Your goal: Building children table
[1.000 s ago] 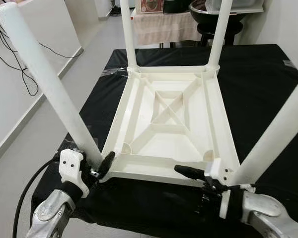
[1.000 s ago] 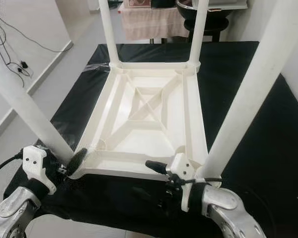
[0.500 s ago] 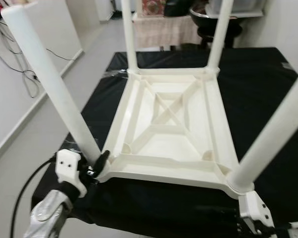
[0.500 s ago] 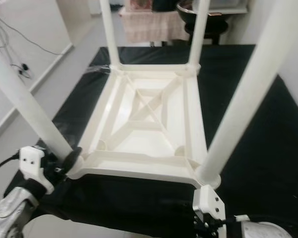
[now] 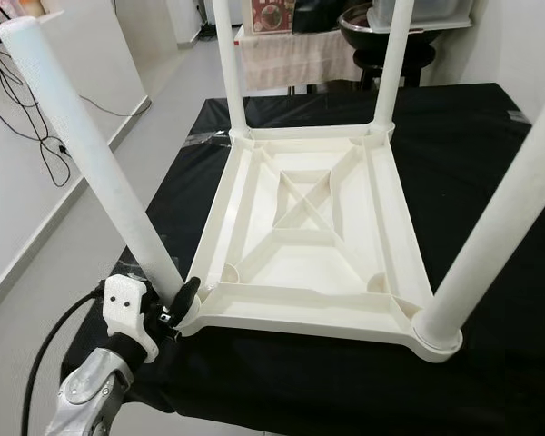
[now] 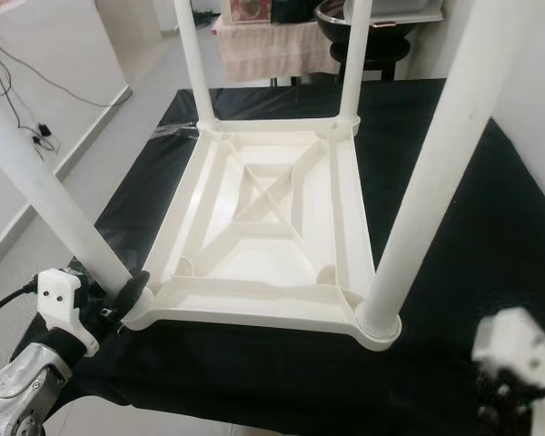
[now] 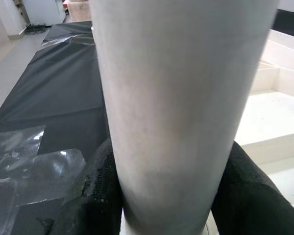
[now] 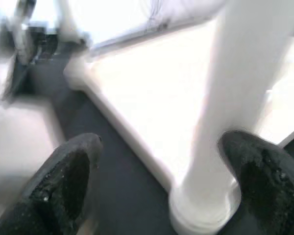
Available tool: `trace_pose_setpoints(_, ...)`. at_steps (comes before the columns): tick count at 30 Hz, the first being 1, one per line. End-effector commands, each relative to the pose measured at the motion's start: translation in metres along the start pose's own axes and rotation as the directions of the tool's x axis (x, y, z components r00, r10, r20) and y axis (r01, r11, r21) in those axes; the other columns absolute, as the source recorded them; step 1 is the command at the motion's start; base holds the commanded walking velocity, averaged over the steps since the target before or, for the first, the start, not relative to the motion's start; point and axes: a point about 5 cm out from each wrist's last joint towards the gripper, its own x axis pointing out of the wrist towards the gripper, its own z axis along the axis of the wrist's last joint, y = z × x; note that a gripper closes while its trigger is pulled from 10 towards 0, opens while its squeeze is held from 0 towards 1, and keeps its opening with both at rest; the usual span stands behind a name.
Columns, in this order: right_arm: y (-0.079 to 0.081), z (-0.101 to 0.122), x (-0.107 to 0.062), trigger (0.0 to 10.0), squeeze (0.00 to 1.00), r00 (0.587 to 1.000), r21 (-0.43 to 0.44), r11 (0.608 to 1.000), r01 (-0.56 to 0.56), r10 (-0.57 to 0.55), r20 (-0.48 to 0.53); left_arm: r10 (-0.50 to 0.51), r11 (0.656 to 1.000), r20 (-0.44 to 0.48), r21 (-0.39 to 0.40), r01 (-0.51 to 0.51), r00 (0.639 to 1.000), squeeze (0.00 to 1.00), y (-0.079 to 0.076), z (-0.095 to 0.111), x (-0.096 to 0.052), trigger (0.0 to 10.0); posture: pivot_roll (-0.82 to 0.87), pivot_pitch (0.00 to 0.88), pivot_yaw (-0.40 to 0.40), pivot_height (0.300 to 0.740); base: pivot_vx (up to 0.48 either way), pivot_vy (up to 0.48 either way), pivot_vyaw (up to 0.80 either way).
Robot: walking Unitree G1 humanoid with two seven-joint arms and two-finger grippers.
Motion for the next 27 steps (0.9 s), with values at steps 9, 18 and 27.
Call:
trace_pose_setpoints(9, -0.014, 0.036, 0.01, 10.0, 0.0, 0.936, 0.043, 0.988, 0.147, -0.153, 0.318, -0.009, 1.0, 0.023, 0.026, 0.009, 1.0, 0.0, -0.001, 0.005, 0.0, 10.0, -0.17, 0.132, 0.099, 0.74, 0.0, 0.0, 0.0)
trace_pose_setpoints(18, -0.016, 0.072, 0.034, 10.0, 0.0, 0.855, 0.11, 0.98, 0.169, -0.201, 0.478, -0.015, 1.0, 0.026, 0.022, 0.014, 1.0, 0.0, -0.003, 0.004, 0.002, 10.0, -0.17, 0.121, 0.096, 0.74, 0.0, 0.0, 0.0)
trace_pose_setpoints(27, -0.021, 0.087, 0.033, 10.0, 0.0, 0.86, 0.109, 0.977, 0.184, -0.214, 0.464, -0.023, 1.0, 0.03, 0.016, 0.023, 0.999, 0.0, -0.006, 0.004, 0.003, 10.0, -0.18, 0.115, 0.089, 0.74, 0.0, 0.0, 0.0)
